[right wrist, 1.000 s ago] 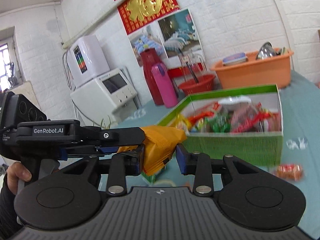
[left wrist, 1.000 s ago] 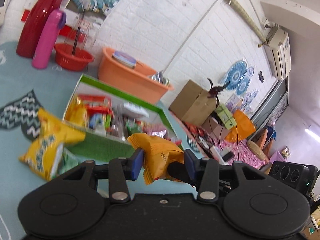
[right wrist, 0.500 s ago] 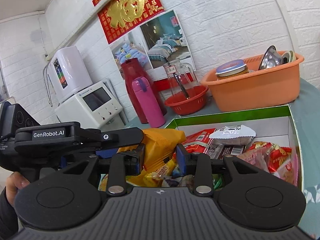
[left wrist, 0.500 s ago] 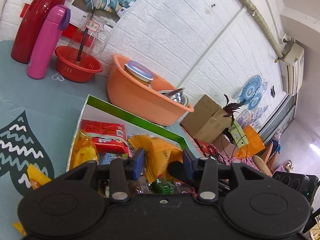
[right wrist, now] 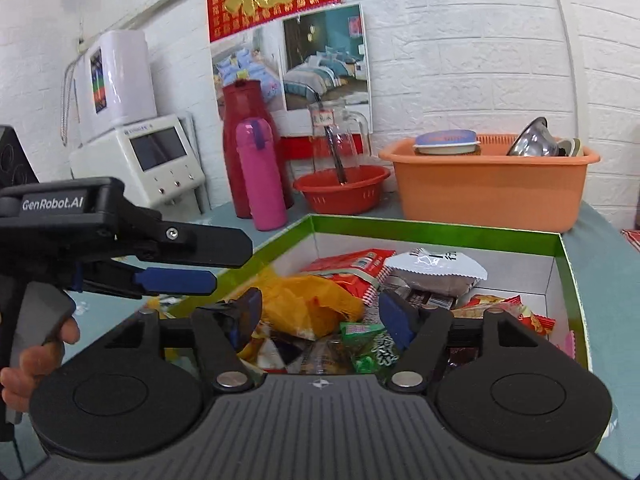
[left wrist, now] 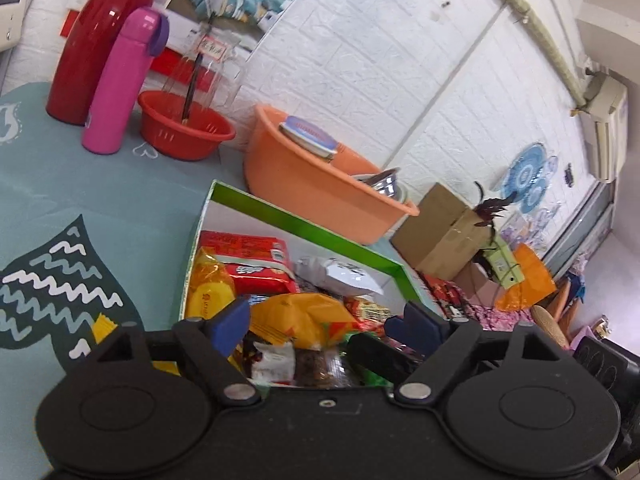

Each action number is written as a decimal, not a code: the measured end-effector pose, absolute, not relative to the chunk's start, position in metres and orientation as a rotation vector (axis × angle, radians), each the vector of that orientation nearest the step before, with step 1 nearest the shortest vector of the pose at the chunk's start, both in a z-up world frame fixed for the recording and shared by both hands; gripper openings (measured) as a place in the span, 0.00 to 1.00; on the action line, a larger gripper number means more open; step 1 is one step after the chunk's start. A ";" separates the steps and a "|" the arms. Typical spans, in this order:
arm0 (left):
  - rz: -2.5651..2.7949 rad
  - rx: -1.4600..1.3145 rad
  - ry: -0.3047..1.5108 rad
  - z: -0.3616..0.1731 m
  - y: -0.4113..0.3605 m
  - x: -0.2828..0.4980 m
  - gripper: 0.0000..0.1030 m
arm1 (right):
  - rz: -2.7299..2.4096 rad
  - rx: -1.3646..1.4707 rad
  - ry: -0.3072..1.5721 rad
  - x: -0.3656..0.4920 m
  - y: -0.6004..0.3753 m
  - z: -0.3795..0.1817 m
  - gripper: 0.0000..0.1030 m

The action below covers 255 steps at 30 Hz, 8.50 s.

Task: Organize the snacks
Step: 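Grasp the yellow chip bag with the left gripper, then carry the yellow chip bag into the box and open the left gripper, then grasp the green pea-snack packet with the left gripper, then carry the green pea-snack packet into the box and open the left gripper, then grasp the small clear bag of orange snacks with the left gripper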

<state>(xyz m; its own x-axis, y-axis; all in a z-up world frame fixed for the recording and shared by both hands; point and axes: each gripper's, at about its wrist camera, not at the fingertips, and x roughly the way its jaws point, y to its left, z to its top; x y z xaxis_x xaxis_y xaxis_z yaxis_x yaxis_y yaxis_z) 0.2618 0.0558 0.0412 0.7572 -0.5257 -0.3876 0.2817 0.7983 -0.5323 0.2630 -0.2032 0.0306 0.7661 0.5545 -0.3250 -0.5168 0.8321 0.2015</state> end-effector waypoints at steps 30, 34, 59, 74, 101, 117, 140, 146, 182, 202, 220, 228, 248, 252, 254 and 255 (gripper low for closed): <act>-0.473 -0.485 0.762 -0.023 0.063 0.172 0.57 | 0.662 0.197 0.542 0.127 -0.223 0.004 1.00; -0.556 -0.525 0.775 -0.027 0.048 0.146 0.75 | 0.666 0.200 0.570 0.117 -0.228 -0.004 1.00; -0.533 -0.614 0.769 -0.035 0.056 0.145 1.00 | 0.681 0.248 0.661 0.139 -0.208 -0.026 1.00; -0.573 -0.541 0.723 -0.017 0.034 0.137 0.45 | 0.660 0.274 0.603 0.133 -0.216 -0.012 0.72; -0.643 -0.505 0.551 0.060 -0.008 0.265 0.45 | 0.568 0.274 0.359 0.246 -0.247 0.054 0.73; -0.506 -0.472 0.598 0.026 0.005 0.293 1.00 | 0.464 0.184 0.383 0.280 -0.247 0.023 1.00; -0.461 -0.334 0.651 0.020 0.006 0.188 1.00 | 0.544 0.324 0.362 0.122 -0.290 0.046 1.00; -0.423 -0.378 0.762 -0.023 0.006 0.227 0.79 | 0.501 0.372 0.484 0.119 -0.289 0.011 1.00; -0.532 -0.488 0.807 -0.031 0.003 0.164 0.40 | 0.571 0.339 0.658 0.141 -0.242 -0.029 0.51; -0.498 -0.505 0.497 0.075 0.036 0.218 0.40 | 0.656 0.234 0.346 0.214 -0.212 0.065 0.50; -0.446 -0.556 0.579 0.024 0.062 0.315 1.00 | 0.602 0.075 0.376 0.299 -0.173 0.029 0.79; -0.433 -0.551 0.555 0.035 0.068 0.290 1.00 | 0.628 -0.005 0.330 0.278 -0.166 0.032 1.00; -0.581 -0.374 0.629 0.063 -0.010 0.154 1.00 | 0.531 -0.054 0.319 0.129 -0.296 0.062 1.00; -0.625 -0.357 0.688 0.040 -0.039 0.158 1.00 | 0.424 -0.069 0.456 0.143 -0.320 0.027 1.00; -0.631 -0.351 0.719 0.028 -0.051 0.161 1.00 | 0.383 -0.056 0.494 0.157 -0.327 0.015 1.00; -0.629 -0.349 0.729 0.024 -0.054 0.162 1.00 | 0.371 -0.052 0.508 0.164 -0.329 0.011 1.00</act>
